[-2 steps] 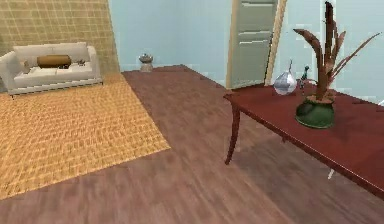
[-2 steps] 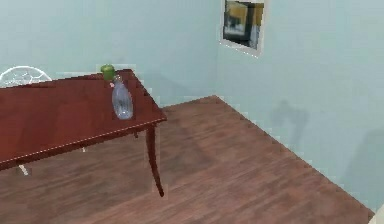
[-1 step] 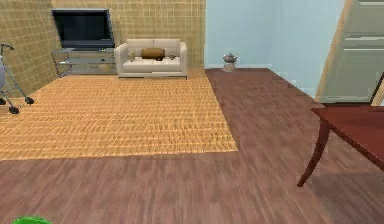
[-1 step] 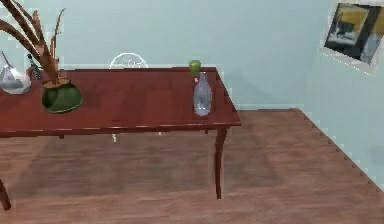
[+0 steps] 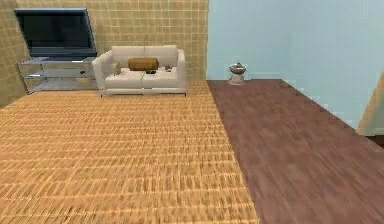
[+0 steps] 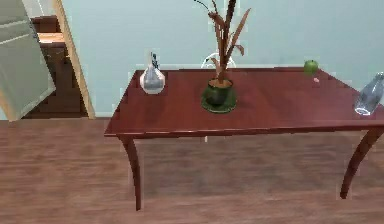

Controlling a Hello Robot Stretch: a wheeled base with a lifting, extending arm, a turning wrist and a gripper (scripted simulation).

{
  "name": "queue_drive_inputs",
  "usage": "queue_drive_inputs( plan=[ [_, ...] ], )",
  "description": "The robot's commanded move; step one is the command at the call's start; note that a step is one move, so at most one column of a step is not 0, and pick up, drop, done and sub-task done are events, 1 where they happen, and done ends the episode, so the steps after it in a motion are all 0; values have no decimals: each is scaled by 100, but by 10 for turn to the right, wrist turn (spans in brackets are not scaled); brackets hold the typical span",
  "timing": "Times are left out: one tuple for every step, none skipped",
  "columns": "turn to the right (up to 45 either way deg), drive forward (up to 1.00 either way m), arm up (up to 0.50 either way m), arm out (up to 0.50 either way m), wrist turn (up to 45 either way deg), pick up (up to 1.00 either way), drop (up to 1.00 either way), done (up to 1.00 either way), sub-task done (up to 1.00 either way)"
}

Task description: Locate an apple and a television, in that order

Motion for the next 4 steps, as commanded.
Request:
queue_drive_inputs(
  plan=[
    [-180,0,0,0,0,0,0,0,0],
    [0,10,0,0,0,0,0,0,0],
    [-150,0,0,0,0,0,0,0,0],
    [0,100,0,0,0,0,0,0,0]
  ],
)
